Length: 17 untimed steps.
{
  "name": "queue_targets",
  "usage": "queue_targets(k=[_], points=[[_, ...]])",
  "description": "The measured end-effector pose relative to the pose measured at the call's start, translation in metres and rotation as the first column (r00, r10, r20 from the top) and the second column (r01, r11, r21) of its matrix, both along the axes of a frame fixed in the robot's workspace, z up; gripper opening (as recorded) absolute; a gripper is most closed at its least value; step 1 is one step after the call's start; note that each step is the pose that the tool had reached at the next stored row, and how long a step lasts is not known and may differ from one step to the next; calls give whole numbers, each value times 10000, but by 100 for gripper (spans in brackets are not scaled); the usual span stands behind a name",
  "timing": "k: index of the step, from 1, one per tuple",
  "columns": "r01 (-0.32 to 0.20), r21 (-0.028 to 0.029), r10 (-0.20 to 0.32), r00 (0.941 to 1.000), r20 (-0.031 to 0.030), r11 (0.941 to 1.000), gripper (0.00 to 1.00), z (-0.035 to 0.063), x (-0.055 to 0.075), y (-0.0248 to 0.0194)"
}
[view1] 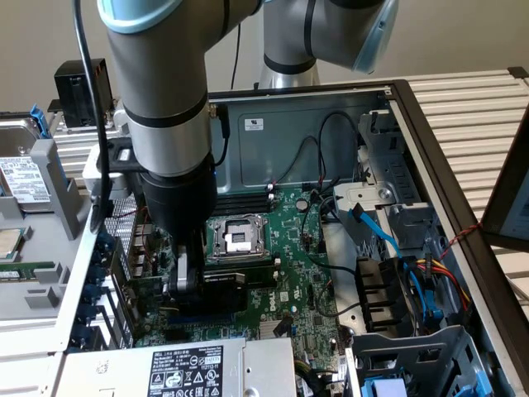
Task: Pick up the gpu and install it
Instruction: 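Insert the gpu into the slot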
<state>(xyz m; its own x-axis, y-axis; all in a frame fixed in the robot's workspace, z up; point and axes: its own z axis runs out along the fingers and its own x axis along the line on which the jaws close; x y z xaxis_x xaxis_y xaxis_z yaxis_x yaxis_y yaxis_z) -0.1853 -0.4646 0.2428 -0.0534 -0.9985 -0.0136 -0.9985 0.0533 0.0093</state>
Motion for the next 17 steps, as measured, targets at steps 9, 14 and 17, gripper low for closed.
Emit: queue_targets(k=[9, 14, 17], points=[[-3, 0, 3, 10000, 4, 10000, 27, -2, 1, 1], [-2, -1, 2, 10000, 3, 10000, 27, -3, -2, 0], [-1, -9, 1, 10000, -3, 10000, 27, 2, -2, 2]])
